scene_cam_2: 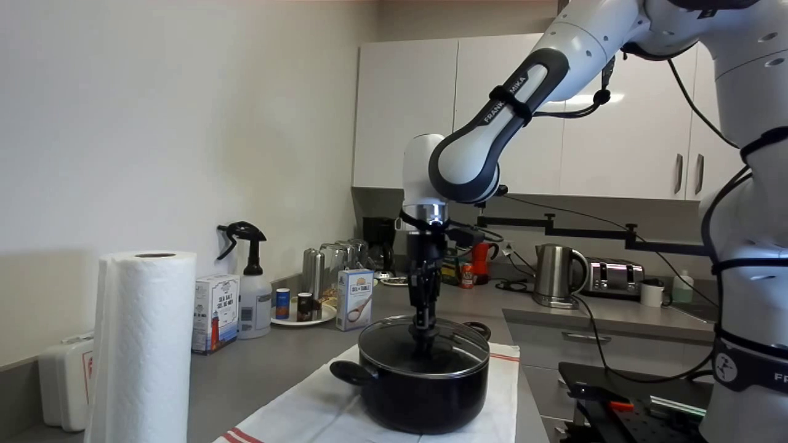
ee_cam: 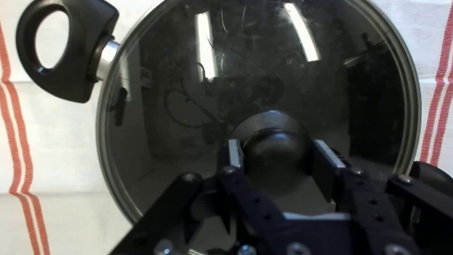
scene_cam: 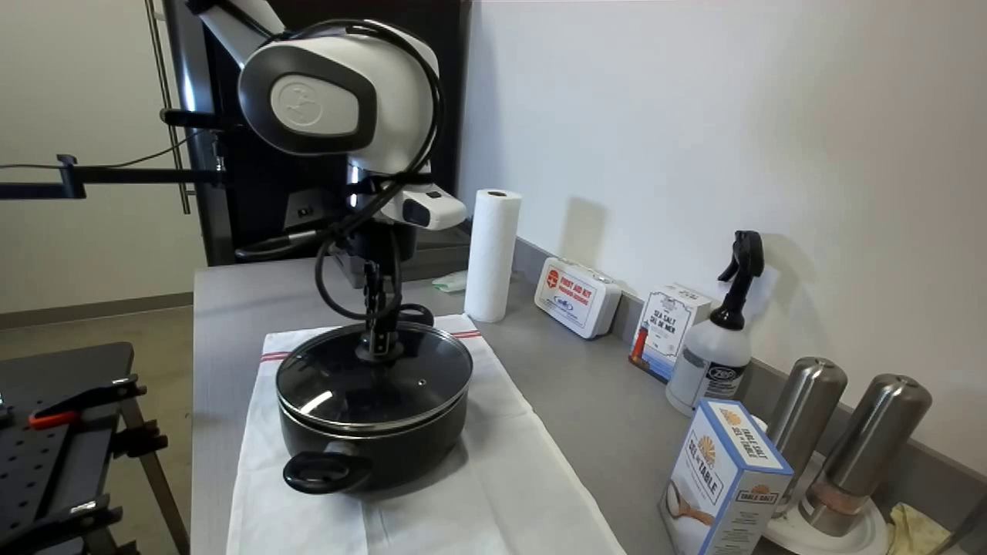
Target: Put the lid on the pot
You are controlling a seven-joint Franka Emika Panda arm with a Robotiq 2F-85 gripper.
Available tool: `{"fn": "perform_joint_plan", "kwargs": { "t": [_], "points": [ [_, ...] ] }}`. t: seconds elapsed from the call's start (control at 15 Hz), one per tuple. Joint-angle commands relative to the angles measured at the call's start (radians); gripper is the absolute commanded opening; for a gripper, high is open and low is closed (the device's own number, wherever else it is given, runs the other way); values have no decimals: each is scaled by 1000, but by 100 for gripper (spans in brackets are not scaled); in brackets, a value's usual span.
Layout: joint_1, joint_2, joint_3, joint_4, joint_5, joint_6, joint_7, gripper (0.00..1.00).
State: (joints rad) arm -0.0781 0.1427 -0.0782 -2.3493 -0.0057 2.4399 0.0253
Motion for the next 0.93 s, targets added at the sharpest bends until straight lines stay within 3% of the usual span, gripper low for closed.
{"fn": "perform_joint_plan", "kwargs": {
  "t": [0.0,0.87],
  "points": [
    [7,17,5,32,3,-8,7,25],
    [-30,12,20,-25,230,101,-128,25]
  ]
}}
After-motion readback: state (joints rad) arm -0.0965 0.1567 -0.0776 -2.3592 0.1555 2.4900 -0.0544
